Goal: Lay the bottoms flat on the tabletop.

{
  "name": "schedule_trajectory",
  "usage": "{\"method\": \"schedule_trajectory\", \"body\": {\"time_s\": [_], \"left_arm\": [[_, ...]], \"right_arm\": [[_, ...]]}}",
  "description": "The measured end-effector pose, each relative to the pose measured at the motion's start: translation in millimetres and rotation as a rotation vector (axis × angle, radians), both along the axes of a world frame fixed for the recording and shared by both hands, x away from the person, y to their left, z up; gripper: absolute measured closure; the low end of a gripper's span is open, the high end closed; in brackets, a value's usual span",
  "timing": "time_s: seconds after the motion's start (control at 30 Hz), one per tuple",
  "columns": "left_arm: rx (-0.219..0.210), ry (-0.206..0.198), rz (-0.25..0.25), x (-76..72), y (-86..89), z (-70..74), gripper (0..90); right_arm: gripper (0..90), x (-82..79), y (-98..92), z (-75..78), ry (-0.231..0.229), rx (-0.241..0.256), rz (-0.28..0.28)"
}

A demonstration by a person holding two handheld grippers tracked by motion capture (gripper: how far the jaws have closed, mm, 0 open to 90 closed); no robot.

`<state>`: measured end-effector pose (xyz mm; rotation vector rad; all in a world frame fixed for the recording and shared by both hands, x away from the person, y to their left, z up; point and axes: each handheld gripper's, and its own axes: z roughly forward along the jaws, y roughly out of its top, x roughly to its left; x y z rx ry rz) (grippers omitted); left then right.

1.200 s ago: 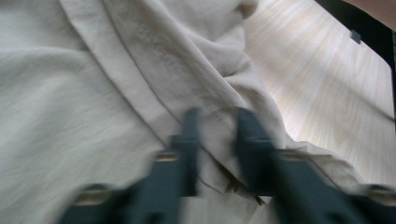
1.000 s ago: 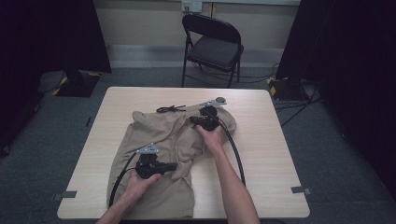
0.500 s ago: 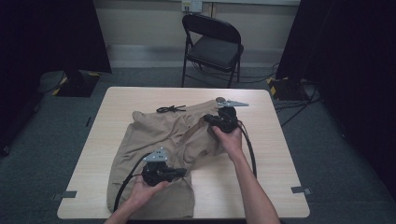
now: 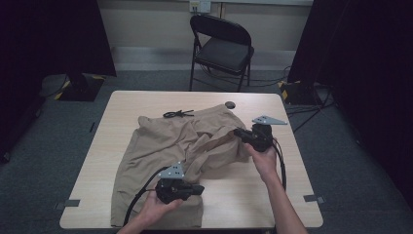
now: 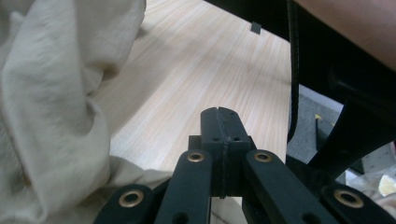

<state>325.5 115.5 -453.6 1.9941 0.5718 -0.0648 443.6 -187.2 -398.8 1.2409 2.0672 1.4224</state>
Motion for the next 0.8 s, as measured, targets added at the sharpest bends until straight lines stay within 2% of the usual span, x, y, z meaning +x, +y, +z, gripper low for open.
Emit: {"method": "schedule_trajectory", "body": {"time_s": [0.17,0.37,0.47,0.53,0.63,0.7,0.77,0.8], "left_arm": [[-0.002,0.021,0.038,2.3,6.0,-4.9,88.0],[-0.021,0.024,0.111,15.6,24.9,-2.4,70.6],[-0.039,0.054,0.18,25.6,36.8,-5.4,64.4],[-0.03,0.063,0.211,32.3,42.8,-8.0,60.5],[-0.027,0.073,0.265,40.8,46.5,-11.8,49.4],[-0.022,0.085,0.273,46.6,45.3,-15.0,44.2],[-0.011,0.112,0.292,53.5,42.2,-19.5,39.6],[-0.018,0.13,0.291,57.2,41.5,-21.4,39.4]], "right_arm": [[89.8,-1.0,-9.7,1.0,0.005,-0.011,-0.02],[89.8,6.4,-7.5,-4.8,0.019,-0.01,-0.024],[89.8,8.0,-8.3,-5.8,0.019,-0.005,-0.028],[89.8,8.6,-8.7,-5.4,0.019,-0.006,-0.03],[89.8,9.2,-9.7,-4.7,0.013,-0.001,-0.032],[89.8,8.9,-9.4,-5.0,0.016,-0.004,-0.031],[89.8,9.0,-9.8,-5.1,0.013,-0.005,-0.029],[89.8,8.8,-9.9,-4.7,0.014,-0.002,-0.032]]}}
